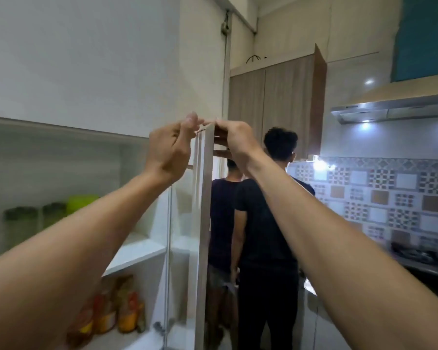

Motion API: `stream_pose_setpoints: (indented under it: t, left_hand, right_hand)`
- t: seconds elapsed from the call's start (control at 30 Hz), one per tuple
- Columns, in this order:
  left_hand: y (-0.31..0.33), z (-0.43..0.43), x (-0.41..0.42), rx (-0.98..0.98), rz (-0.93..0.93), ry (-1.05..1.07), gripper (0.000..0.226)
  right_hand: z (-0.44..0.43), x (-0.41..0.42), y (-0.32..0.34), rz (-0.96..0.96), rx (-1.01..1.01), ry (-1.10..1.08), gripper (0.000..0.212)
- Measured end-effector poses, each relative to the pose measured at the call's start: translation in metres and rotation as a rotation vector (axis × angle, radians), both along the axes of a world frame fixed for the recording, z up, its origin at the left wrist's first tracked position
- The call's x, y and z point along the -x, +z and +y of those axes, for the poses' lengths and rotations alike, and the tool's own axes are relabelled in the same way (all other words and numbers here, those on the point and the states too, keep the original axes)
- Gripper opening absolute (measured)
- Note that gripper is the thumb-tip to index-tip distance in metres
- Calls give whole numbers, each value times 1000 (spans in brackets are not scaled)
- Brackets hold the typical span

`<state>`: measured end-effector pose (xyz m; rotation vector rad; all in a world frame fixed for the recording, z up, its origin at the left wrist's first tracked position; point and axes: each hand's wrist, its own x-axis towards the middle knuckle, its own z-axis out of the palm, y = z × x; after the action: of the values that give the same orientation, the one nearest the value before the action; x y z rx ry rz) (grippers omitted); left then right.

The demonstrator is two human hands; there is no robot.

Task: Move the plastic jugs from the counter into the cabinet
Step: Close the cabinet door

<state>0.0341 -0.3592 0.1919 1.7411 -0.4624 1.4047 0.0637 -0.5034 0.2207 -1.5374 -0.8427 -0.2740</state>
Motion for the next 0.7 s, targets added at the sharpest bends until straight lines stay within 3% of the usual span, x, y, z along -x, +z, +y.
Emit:
stream_pose_setpoints:
  t: [0.17, 0.3, 0.47, 0.57, 0.7]
  left_hand:
    - [0, 60, 48, -58, 19, 200, 31]
    - [-8, 127, 75, -95, 32, 454, 50]
    - [-15, 201, 96, -305, 137, 933, 76]
    - [-19, 238, 93, -349, 283, 1224, 75]
    - [-19, 278, 81, -471, 447, 1529, 65]
  right_hand:
    - [80, 14, -9, -3, 46, 130, 37]
    - [159, 7, -15, -166, 197, 113, 62]
    - [237, -10, -30, -386, 466, 70, 66]
    - [285, -29, -35, -440, 556, 51, 75]
    - [325, -57, -43, -540, 696, -130, 85]
